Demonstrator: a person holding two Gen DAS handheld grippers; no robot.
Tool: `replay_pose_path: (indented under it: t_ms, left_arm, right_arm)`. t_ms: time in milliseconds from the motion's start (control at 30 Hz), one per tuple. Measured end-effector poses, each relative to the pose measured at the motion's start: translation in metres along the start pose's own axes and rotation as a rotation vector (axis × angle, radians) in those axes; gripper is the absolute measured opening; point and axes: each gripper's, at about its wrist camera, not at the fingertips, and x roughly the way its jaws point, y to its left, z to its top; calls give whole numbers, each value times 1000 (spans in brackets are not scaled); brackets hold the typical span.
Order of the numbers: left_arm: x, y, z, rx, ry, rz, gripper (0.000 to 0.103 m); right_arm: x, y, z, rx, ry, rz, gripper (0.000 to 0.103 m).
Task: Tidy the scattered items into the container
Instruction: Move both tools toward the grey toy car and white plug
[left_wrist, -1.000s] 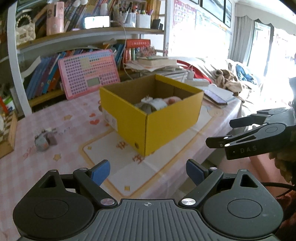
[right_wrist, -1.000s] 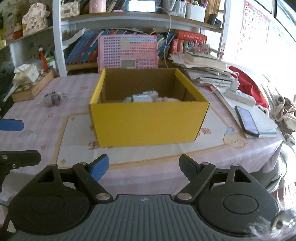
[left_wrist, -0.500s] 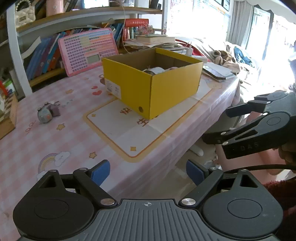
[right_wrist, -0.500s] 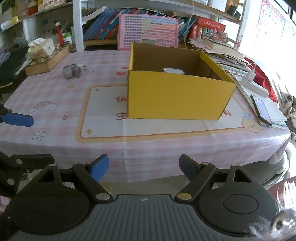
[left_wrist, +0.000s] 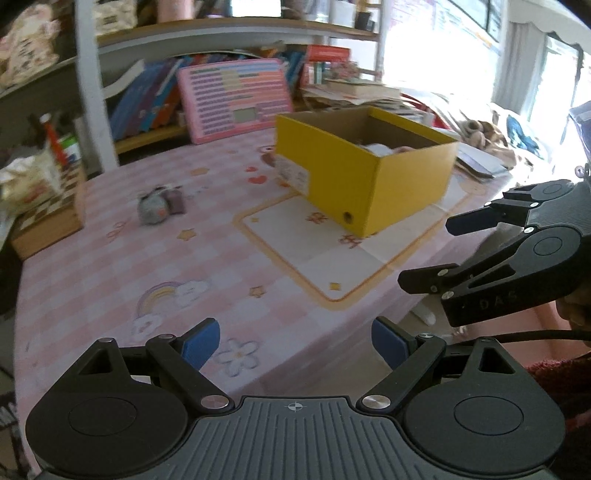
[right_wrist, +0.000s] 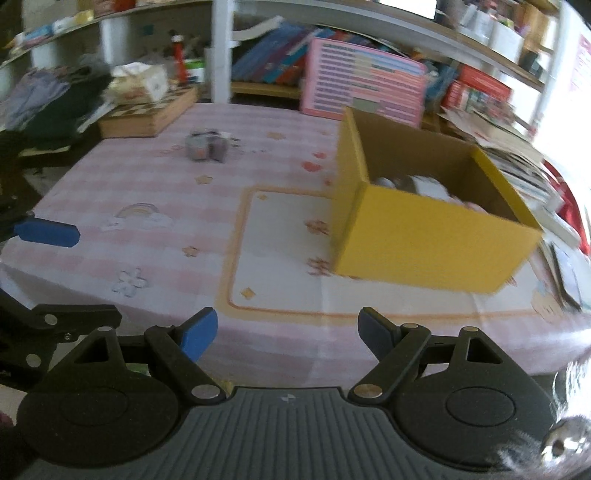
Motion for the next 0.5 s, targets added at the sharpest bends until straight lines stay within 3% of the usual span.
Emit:
replay_pose_path:
  t_ms: [500]
  left_arm:
    - [-7,39,-2,-115,-18,116,91]
  right_arm:
    - [33,40,37,-151,-20,138,83]
